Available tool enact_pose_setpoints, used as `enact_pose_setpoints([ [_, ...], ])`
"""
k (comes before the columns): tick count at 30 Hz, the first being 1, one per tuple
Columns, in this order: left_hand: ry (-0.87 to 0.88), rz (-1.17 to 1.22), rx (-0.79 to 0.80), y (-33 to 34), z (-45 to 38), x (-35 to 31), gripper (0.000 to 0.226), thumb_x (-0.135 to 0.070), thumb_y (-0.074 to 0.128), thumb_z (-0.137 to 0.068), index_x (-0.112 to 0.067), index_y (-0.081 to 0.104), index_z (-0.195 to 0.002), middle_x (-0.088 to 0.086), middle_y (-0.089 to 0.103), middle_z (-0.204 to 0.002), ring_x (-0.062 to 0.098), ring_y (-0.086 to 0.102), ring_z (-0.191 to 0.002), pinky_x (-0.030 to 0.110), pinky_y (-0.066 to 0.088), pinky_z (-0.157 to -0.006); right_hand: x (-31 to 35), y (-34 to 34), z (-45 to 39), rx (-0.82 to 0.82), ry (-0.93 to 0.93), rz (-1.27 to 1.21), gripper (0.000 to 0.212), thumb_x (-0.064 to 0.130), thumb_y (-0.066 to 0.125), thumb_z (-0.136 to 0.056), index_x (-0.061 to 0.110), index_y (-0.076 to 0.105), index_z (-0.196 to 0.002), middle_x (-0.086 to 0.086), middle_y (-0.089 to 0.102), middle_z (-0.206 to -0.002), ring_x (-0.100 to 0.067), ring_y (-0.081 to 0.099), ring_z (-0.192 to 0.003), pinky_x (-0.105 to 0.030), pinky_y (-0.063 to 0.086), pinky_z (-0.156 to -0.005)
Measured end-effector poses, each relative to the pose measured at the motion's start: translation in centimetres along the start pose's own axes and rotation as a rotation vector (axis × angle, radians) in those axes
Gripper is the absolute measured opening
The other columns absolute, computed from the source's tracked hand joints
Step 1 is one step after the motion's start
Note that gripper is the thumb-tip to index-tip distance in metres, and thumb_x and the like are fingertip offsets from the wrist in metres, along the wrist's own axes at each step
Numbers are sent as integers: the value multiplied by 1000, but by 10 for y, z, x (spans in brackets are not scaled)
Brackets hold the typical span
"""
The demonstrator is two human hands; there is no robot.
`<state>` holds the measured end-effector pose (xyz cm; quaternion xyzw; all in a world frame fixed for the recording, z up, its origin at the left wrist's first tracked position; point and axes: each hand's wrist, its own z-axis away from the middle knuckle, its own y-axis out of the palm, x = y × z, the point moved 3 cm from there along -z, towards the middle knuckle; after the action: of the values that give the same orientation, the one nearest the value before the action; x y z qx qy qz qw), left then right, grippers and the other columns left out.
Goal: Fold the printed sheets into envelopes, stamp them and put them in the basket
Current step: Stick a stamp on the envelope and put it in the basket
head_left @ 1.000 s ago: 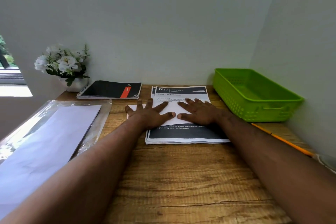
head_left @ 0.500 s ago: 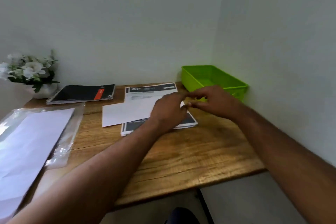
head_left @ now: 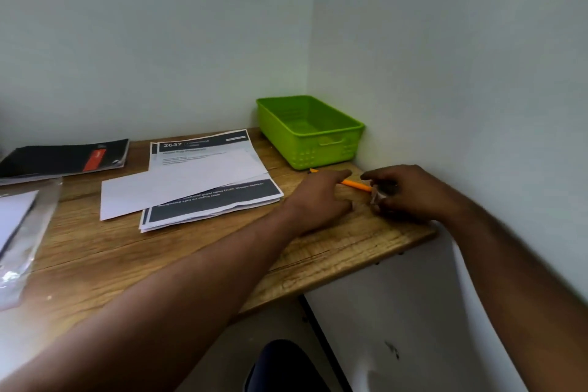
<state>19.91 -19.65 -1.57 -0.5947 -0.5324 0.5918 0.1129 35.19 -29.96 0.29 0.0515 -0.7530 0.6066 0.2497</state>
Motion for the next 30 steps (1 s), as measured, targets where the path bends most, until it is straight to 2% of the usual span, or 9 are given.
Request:
enact_pose_setpoints([
  [2, -36, 78, -47, -16, 10, 12, 73, -28, 77, -79, -19, 44, -144, 0, 50, -143, 15, 45, -131, 17, 33, -99, 15, 1, -6, -124, -62, -109, 55, 8, 80, -70, 25, 65, -120, -2, 64, -119, -7, 58, -105, -12, 44, -86],
  [5, -75, 257, -104, -52, 31, 34, 89, -33, 84, -71, -30, 37, -147, -5, 51, -140, 13, 52, -121, 23, 44, -96, 59, 11, -21, -231, -232, -453, 49, 8, 84, -67, 27, 68, -110, -3, 63, -112, -16, 62, -105, -31, 51, -93],
  [8, -94, 461, -173, -91, 57, 59, 95, -26, 89, -64, -39, 38, -143, -15, 54, -128, 12, 62, -109, 25, 53, -89, 119, 33, -43, -204, -369, -787, 45, -1, 79, -69, 23, 67, -105, -4, 64, -108, -12, 64, -100, -27, 54, -86],
  [12, -102, 584, -367, -133, 85, 88, 85, -8, 87, -66, -32, 44, -135, -4, 54, -131, 21, 67, -104, 38, 56, -88, 194, 68, -78, -47, -468, -1066, 49, -11, 75, -70, 17, 65, -108, -2, 70, -102, -12, 66, -94, -34, 54, -89],
  [17, -158, 526, -592, -164, 106, 125, 68, -6, 83, -71, -24, 50, -127, -9, 60, -120, 15, 68, -98, 40, 58, -86, 244, 106, -111, 63, -529, -1045, 54, 3, 81, -68, 33, 67, -110, -4, 67, -116, -16, 63, -111, -44, 50, -97],
  [20, -190, 472, -630, -177, 108, 149, 63, -9, 85, -68, -27, 57, -121, -3, 66, -113, 18, 68, -99, 43, 57, -88, 252, 118, -129, 101, -505, -1069, 47, 6, 78, -73, 30, 67, -111, 0, 70, -111, -15, 65, -107, -38, 52, -94],
  [23, -218, 369, -645, -183, 108, 167, 71, -16, 89, -64, -25, 56, -126, -4, 66, -113, 10, 64, -104, 35, 52, -94, 253, 122, -141, 113, -450, -1163, 29, 4, 64, -86, 17, 66, -112, -3, 71, -104, -14, 67, -100, -27, 53, -88],
  [27, -186, 200, -650, -184, 106, 180, 75, -18, 88, -65, -26, 53, -130, -7, 60, -120, 13, 56, -115, 37, 49, -100, 249, 131, -153, 64, -418, -1062, 30, 3, 69, -83, 27, 69, -102, 2, 73, -101, -16, 68, -100, -34, 53, -92],
  [30, -157, 82, -662, -182, 105, 181, 70, -12, 87, -65, -22, 55, -126, -9, 57, -117, 12, 53, -114, 28, 45, -99, 247, 134, -155, 25, -416, -1019, 26, 6, 73, -79, 28, 71, -93, 6, 74, -95, -14, 69, -95, -36, 54, -92],
])
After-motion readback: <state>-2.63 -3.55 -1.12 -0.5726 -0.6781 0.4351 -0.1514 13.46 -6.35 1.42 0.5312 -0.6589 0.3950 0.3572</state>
